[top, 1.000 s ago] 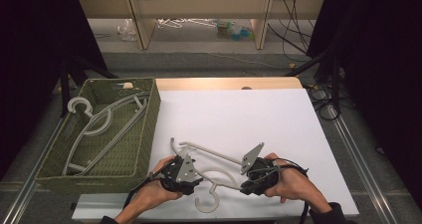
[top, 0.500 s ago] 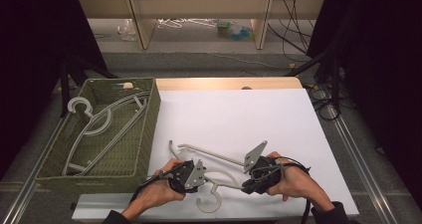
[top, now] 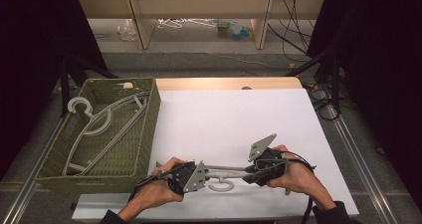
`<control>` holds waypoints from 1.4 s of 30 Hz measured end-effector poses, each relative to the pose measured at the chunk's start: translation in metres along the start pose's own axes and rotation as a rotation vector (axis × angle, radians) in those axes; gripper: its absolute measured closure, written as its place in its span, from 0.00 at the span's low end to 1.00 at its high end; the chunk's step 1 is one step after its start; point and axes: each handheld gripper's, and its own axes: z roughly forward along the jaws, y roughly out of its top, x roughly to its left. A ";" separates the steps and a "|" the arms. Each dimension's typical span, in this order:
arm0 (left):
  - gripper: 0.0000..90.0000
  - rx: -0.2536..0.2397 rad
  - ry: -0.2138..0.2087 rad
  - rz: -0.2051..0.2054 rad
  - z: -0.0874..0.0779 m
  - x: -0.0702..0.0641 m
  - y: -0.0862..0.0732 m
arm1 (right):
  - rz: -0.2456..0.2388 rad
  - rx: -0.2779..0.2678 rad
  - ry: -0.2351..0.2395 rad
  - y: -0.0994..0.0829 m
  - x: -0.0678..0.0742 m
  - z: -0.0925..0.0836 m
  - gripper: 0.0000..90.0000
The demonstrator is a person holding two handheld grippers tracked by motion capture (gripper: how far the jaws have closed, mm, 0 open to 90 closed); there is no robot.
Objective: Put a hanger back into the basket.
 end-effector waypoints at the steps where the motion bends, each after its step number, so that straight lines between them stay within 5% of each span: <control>1: 0.85 -0.004 -0.002 -0.008 -0.001 0.000 0.001 | 0.010 -0.012 -0.018 0.000 -0.001 0.000 0.66; 5: 0.87 -0.014 -0.001 -0.069 -0.005 0.002 0.005 | 0.072 -0.085 -0.094 0.001 -0.007 -0.004 0.57; 8: 0.88 -0.029 -0.001 -0.165 -0.008 0.008 0.004 | 0.119 -0.170 -0.178 0.002 -0.011 -0.010 0.52; 13: 0.88 -0.063 -0.006 -0.286 -0.012 0.018 -0.004 | 0.163 -0.269 -0.235 0.001 -0.014 -0.023 0.48; 28: 0.88 -0.167 -0.063 -0.622 -0.026 0.035 -0.018 | 0.153 -0.279 -0.233 0.005 0.001 -0.020 0.42; 35: 0.88 -0.241 -0.080 -0.715 -0.044 0.043 -0.020 | 0.141 -0.278 -0.204 0.002 0.009 -0.019 0.41; 42: 0.88 -0.310 -0.054 -0.788 -0.067 0.051 -0.019 | 0.141 -0.292 -0.189 -0.007 0.016 -0.015 0.37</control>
